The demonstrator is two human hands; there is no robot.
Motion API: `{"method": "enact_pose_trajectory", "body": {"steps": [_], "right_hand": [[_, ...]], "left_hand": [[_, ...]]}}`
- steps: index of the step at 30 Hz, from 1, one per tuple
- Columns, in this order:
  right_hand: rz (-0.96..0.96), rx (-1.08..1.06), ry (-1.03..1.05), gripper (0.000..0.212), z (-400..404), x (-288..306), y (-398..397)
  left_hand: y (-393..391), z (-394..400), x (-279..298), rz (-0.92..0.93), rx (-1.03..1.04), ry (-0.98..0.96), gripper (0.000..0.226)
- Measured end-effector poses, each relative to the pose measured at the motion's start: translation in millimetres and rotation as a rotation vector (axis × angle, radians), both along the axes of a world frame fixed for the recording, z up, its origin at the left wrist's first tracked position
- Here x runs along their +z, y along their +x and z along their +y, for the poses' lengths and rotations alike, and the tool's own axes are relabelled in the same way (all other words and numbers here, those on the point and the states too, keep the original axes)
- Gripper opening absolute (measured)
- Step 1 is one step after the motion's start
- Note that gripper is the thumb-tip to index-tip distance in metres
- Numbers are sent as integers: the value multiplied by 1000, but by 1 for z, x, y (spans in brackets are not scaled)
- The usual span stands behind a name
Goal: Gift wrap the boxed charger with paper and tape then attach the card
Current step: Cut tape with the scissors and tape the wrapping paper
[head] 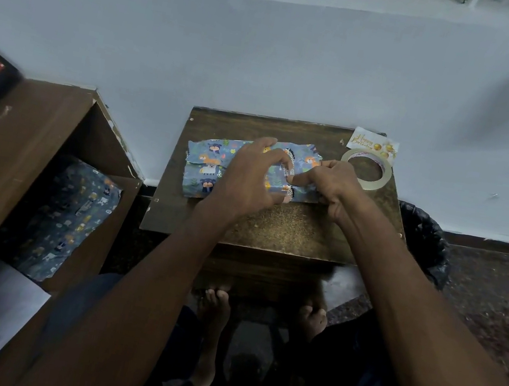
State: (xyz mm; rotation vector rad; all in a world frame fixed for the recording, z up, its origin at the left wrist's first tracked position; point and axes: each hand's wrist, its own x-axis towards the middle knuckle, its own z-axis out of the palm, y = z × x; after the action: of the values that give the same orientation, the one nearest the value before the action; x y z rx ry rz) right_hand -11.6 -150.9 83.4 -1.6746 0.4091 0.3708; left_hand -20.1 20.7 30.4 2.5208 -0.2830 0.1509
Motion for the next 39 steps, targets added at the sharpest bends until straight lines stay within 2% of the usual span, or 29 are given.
{"method": "enact_pose_trajectory", "body": {"steps": [5, 9, 11, 15, 21, 25, 28, 30, 32, 33, 34, 36, 37, 39], "right_hand": [[10, 4, -26, 32, 2, -2, 1], [0, -12, -35, 33, 2, -4, 2], [-2, -22, -30, 34, 3, -5, 3], [-3, -28, -65, 35, 3, -9, 4], [-36, -80, -127, 33, 8, -22, 10], [-144, -118, -216, 41, 16, -27, 12], [-90, 4, -248, 37, 9, -21, 10], [-30, 106, -162, 30, -3, -16, 10], [-89, 53, -50, 28, -17, -18, 14], [-167, -15, -76, 26, -26, -20, 17], [-267, -69, -188, 22, -35, -21, 20], [-441, -87, -559, 8, -53, -25, 29], [-473, -62, -687, 2, -60, -27, 31], [-406, 24, -789, 7, -72, -37, 38]], "left_hand": [[7, 2, -2, -27, -63, 85, 67], [10, 1, 2, 7, -49, 94, 90], [14, 4, 5, 46, -52, 4, 88], [22, 15, 13, 181, -79, -162, 68], [24, 11, 18, 196, -52, -157, 68], [25, 11, 22, 228, -49, -157, 71], [24, 10, 24, 236, -38, -166, 72], [25, 8, 25, 235, -31, -154, 73], [26, 7, 26, 244, -31, -136, 76], [26, 6, 26, 248, -33, -135, 77], [27, 5, 26, 248, -33, -149, 76], [27, -1, 26, 204, -10, -224, 65], [28, -6, 27, 164, 19, -269, 55], [31, -16, 26, 83, 85, -325, 34]]}}
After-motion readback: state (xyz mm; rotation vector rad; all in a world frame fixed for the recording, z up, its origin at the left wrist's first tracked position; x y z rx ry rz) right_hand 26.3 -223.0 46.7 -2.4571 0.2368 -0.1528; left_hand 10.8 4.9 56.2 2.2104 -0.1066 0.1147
